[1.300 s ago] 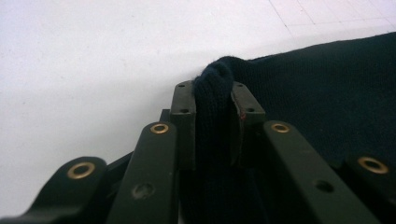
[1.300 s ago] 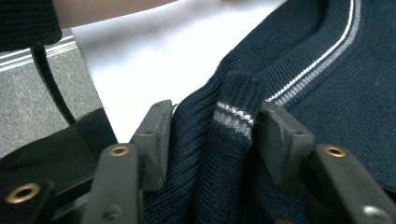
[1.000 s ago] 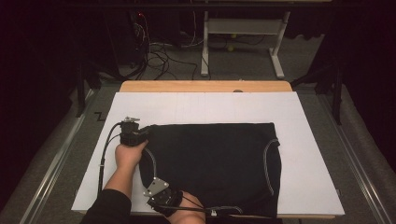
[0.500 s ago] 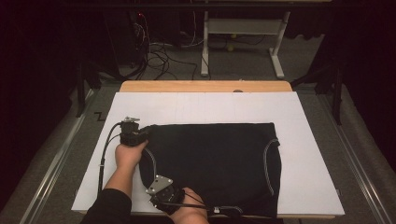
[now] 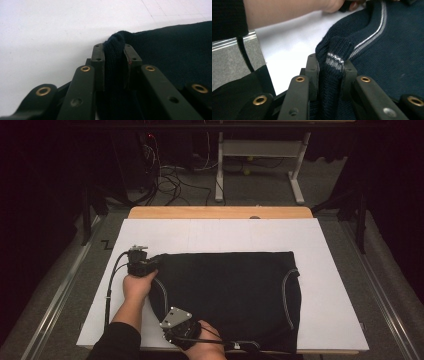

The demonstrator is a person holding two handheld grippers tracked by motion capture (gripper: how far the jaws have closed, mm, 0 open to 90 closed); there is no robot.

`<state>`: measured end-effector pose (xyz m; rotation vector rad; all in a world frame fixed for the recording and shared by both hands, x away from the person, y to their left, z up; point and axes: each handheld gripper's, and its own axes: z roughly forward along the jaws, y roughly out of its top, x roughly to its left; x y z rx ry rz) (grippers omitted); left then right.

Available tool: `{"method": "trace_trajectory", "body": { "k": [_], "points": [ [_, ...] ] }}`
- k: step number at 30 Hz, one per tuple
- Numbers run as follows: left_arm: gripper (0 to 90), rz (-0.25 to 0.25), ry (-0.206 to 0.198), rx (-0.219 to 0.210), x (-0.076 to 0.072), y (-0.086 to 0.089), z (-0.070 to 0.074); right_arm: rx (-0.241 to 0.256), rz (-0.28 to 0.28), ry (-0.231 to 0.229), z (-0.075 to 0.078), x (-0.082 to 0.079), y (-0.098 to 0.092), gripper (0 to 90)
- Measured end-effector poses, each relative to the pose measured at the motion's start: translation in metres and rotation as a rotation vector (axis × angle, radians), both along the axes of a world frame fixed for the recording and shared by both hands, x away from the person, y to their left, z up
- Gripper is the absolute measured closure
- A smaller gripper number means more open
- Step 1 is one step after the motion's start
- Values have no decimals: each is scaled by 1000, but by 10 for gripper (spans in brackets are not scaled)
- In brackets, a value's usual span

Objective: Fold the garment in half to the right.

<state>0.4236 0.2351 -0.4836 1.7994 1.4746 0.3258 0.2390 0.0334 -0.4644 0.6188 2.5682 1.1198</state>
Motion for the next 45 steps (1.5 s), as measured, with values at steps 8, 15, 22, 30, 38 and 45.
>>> {"method": "trace_trajectory", "body": {
  "k": [8, 15, 22, 30, 38, 45],
  "points": [
    [733, 19, -32, 27, -3, -2, 1, 53, -12, -71, 7, -7, -8, 748],
    [751, 25, -90, -24, -10, 1, 4, 74, -12, -102, 12, -10, -10, 748],
    [751, 60, -121, -112, -12, 3, 10, 100, -13, -125, 20, -10, -16, 748],
    [751, 71, -173, -103, -9, -10, 27, 143, -13, -138, 27, -9, -26, 749],
    [749, 74, -194, -76, -11, -14, 41, 172, -14, -161, 35, -10, -32, 749],
    [748, 86, -197, -76, -14, -12, 46, 183, -18, -172, 39, -12, -32, 749]
  ]
}}
